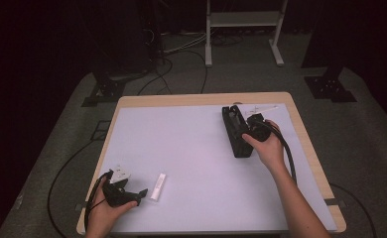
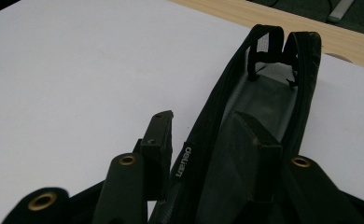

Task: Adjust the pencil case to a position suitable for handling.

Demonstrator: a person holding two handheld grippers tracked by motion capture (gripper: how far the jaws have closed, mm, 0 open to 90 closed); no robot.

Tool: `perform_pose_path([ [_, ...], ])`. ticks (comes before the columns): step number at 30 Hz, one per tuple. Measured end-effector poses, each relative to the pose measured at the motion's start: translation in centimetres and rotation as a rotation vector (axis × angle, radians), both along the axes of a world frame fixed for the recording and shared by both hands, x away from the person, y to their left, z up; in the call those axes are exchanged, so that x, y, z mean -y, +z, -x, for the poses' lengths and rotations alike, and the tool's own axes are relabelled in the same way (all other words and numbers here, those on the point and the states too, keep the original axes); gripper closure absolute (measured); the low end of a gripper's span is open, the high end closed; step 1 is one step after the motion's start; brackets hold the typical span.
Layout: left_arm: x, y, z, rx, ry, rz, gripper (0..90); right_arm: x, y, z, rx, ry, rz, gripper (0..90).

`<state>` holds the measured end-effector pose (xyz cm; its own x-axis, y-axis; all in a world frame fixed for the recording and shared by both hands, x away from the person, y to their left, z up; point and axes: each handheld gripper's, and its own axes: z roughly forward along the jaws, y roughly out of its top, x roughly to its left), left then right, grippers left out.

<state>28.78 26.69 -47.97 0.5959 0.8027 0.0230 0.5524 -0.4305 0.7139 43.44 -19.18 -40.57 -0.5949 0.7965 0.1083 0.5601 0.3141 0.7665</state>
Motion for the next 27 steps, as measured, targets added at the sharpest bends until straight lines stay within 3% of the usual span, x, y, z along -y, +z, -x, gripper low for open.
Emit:
perform_pose_path([
  [17,0.0,0.0,0.0,0.001,0.001,0.001,2.1,-1.0,-1.0,-2.7,-0.017,-0.015,0.016,62.0],
  [20,0.0,0.0,0.0,0.001,0.001,0.001,2.1,-1.0,-1.4,-3.0,-0.041,-0.022,0.013,64.6],
  [27,0.0,0.0,0.0,0.001,0.001,0.001,2.1,-0.9,-1.8,-3.3,-0.048,-0.009,-0.009,75.4],
])
